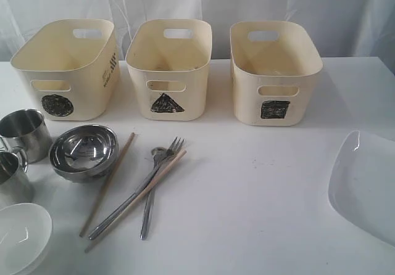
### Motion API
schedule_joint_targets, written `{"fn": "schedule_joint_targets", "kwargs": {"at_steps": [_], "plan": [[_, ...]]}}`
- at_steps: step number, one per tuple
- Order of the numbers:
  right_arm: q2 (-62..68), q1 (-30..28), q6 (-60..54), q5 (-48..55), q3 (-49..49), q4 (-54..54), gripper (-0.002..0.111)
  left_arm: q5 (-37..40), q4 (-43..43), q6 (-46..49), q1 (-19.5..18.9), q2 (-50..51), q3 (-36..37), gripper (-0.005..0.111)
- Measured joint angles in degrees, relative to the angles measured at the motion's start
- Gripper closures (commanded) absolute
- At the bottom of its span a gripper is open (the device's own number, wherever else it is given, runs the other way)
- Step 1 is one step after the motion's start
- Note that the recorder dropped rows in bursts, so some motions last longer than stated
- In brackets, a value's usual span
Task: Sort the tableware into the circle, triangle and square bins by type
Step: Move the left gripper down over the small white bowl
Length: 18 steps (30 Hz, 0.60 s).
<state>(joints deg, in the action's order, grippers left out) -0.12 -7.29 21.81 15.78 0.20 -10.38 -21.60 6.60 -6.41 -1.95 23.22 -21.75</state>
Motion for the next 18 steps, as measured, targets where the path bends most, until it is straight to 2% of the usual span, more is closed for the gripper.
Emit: {"fn": "schedule_joint_targets", "kwargs": {"at_steps": [3, 5, 6, 8, 18], "plan": [[0.0, 0.0, 0.0, 0.0, 0.0, 0.0, 0.108, 3.79, -3.05, 1.29, 0.0, 11.98, -10.66, 0.107], [0.0, 0.0, 0.0, 0.0, 0.0, 0.0, 0.108, 20.23, -3.05, 1.28, 0.0, 19.17, -16.22, 0.107], [0.0, 0.0, 0.0, 0.0, 0.0, 0.0, 0.108, 32.46, -3.05, 1.28, 0.0, 23.28, -18.7, 0.107], [0.0, 0.0, 0.0, 0.0, 0.0, 0.0, 0.108, 46.06, -3.6, 1.28, 0.0, 29.46, -20.65, 0.107], [0.0, 0.0, 0.0, 0.0, 0.0, 0.0, 0.108, 56.13, -3.83, 1.28, 0.0, 32.17, -23.38, 0.107]]}}
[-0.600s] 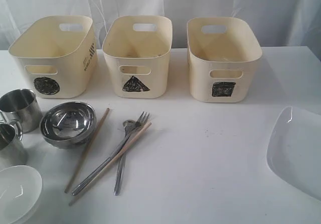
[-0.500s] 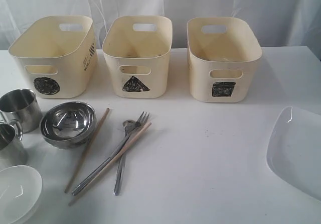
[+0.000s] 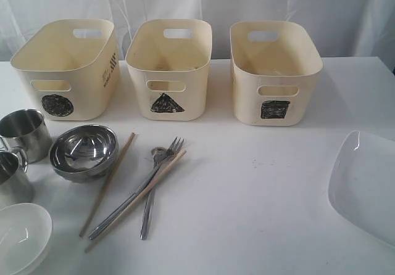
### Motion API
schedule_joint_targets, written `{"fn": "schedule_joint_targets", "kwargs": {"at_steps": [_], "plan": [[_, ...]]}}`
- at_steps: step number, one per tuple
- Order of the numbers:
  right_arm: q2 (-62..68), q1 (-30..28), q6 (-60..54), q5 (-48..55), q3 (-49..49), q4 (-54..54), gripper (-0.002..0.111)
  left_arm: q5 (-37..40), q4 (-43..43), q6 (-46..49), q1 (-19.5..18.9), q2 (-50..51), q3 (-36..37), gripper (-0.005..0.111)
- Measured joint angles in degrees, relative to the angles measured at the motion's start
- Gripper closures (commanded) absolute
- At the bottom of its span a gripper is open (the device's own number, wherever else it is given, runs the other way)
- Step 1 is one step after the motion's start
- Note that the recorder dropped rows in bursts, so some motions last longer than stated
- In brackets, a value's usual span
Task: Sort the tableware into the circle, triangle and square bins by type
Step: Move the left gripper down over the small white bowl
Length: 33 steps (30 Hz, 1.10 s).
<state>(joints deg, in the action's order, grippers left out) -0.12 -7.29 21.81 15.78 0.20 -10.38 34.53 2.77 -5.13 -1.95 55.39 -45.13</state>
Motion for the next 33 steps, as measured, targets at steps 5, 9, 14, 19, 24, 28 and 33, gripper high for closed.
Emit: {"fn": "schedule_joint_targets", "kwargs": {"at_steps": [5, 9, 14, 19, 24, 28, 33], "plan": [[0.0, 0.0, 0.0, 0.0, 0.0, 0.0, 0.108, 5.33, 0.0, 0.0, 0.0, 0.0, 0.0, 0.107], [0.0, 0.0, 0.0, 0.0, 0.0, 0.0, 0.108, 5.96, 0.0, 0.0, 0.0, 0.0, 0.0, 0.107], [0.0, 0.0, 0.0, 0.0, 0.0, 0.0, 0.108, 6.08, 0.0, 0.0, 0.0, 0.0, 0.0, 0.107], [0.0, 0.0, 0.0, 0.0, 0.0, 0.0, 0.108, 6.33, 1.81, 1.38, 0.0, 0.0, 0.12, 0.107], [0.0, 0.0, 0.0, 0.0, 0.0, 0.0, 0.108, 3.79, 8.73, 3.26, 0.0, -3.92, 6.17, 0.107], [0.0, 0.0, 0.0, 0.0, 0.0, 0.0, 0.108, 2.79, 8.74, 4.05, 0.0, -9.34, 9.95, 0.107], [0.0, 0.0, 0.0, 0.0, 0.0, 0.0, 0.108, 1.43, 8.18, 5.76, 0.0, -11.4, 13.13, 0.107]]}}
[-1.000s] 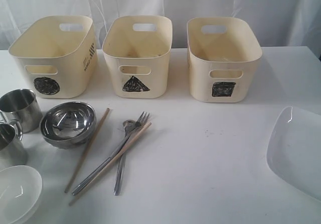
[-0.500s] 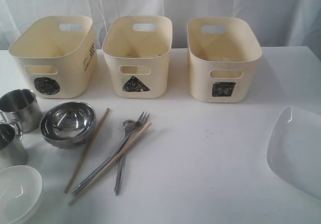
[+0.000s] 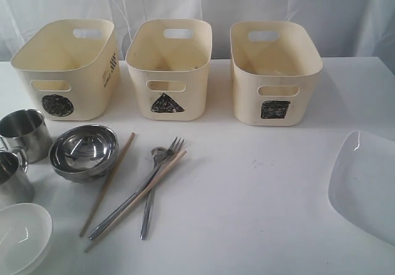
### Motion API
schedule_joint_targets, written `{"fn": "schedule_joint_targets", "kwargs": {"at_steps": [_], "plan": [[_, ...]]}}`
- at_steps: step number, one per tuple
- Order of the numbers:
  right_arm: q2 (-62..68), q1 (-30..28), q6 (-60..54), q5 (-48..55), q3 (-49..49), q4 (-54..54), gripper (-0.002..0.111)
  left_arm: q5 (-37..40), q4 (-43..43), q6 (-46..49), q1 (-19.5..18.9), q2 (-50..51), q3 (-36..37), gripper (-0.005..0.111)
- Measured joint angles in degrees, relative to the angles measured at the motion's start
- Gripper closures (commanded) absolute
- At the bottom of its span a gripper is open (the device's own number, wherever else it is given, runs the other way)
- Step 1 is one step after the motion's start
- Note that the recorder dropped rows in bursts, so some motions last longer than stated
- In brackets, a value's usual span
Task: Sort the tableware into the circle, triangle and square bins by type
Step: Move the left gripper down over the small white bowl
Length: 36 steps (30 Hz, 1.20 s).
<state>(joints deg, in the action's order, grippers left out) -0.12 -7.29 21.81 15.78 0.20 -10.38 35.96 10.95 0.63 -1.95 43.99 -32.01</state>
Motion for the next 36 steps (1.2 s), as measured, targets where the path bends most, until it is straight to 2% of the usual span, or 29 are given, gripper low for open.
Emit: {"fn": "schedule_joint_targets", "kwargs": {"at_steps": [5, 7, 9, 14, 16, 21, 28, 36], "plan": [[0.0, 0.0, 0.0, 0.0, 0.0, 0.0, 0.108, -0.85, -0.27, 0.39, 0.0, 0.0, 0.59, 0.106], [0.0, 0.0, 0.0, 0.0, 0.0, 0.0, 0.108, -0.85, -0.93, 0.53, 0.0, 0.11, 0.59, 0.099], [0.0, 0.0, 0.0, 0.0, 0.0, 0.0, 0.108, -0.42, -1.4, 0.53, 0.0, 0.26, 0.86, 0.087], [0.0, 0.0, 0.0, 0.0, 0.0, 0.0, 0.108, -0.17, -1.52, 0.03, 0.0, 1.21, 3.73, 0.043], [0.0, 0.0, 0.0, 0.0, 0.0, 0.0, 0.108, -0.06, -1.52, -2.37, 0.0, 1.72, 4.7, 0.032], [0.0, 0.0, 0.0, 0.0, 0.0, 0.0, 0.108, -0.23, -1.52, -6.18, 0.0, 3.53, 5.22, 0.031], [0.0, 0.0, 0.0, 0.0, 0.0, 0.0, 0.108, -8.3, -1.52, -5.04, 0.0, 9.57, 5.69, 0.032], [0.0, 0.0, 0.0, 0.0, 0.0, 0.0, 0.108, -13.24, -1.52, -4.53, 0.0, 17.75, 5.69, 0.032]]}}
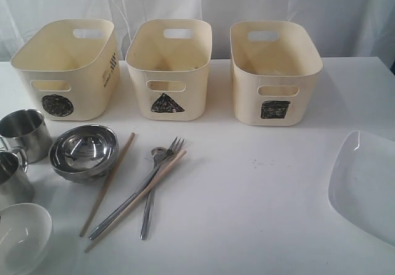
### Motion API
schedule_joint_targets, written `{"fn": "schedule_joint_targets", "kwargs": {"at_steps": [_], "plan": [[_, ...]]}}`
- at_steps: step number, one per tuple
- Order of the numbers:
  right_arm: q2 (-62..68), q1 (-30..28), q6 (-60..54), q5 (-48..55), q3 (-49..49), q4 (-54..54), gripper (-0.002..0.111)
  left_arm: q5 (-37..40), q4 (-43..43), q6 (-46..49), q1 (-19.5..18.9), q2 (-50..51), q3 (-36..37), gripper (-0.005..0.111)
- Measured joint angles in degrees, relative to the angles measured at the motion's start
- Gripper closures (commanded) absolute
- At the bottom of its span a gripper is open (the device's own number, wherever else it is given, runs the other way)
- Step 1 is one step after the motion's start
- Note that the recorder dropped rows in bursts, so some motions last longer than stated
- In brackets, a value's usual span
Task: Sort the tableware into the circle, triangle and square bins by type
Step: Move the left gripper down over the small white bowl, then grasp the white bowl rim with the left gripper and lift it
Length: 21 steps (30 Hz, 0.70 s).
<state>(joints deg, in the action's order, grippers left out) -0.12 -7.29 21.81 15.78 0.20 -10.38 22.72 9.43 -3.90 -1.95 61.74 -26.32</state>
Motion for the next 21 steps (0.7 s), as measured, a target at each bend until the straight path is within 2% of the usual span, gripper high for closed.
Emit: {"fn": "schedule_joint_targets", "kwargs": {"at_steps": [7, 9, 14, 16, 21], "plan": [[0.0, 0.0, 0.0, 0.0, 0.0, 0.0, 0.108, -0.99, 0.0, 0.12, 0.0, 5.56, 0.0, 0.034], [0.0, 0.0, 0.0, 0.0, 0.0, 0.0, 0.108, -1.03, 0.0, 0.47, 0.0, 6.66, 0.0, 0.038], [0.0, 0.0, 0.0, 0.0, 0.0, 0.0, 0.108, -1.12, 0.0, 0.93, 0.0, 8.51, 0.0, 0.058], [0.0, 0.0, 0.0, 0.0, 0.0, 0.0, 0.108, -1.12, 0.0, 0.95, 0.0, 8.91, 0.0, 0.062], [0.0, 0.0, 0.0, 0.0, 0.0, 0.0, 0.108, -1.25, 0.12, 1.06, 0.0, 10.19, 0.0, 0.063]]}}
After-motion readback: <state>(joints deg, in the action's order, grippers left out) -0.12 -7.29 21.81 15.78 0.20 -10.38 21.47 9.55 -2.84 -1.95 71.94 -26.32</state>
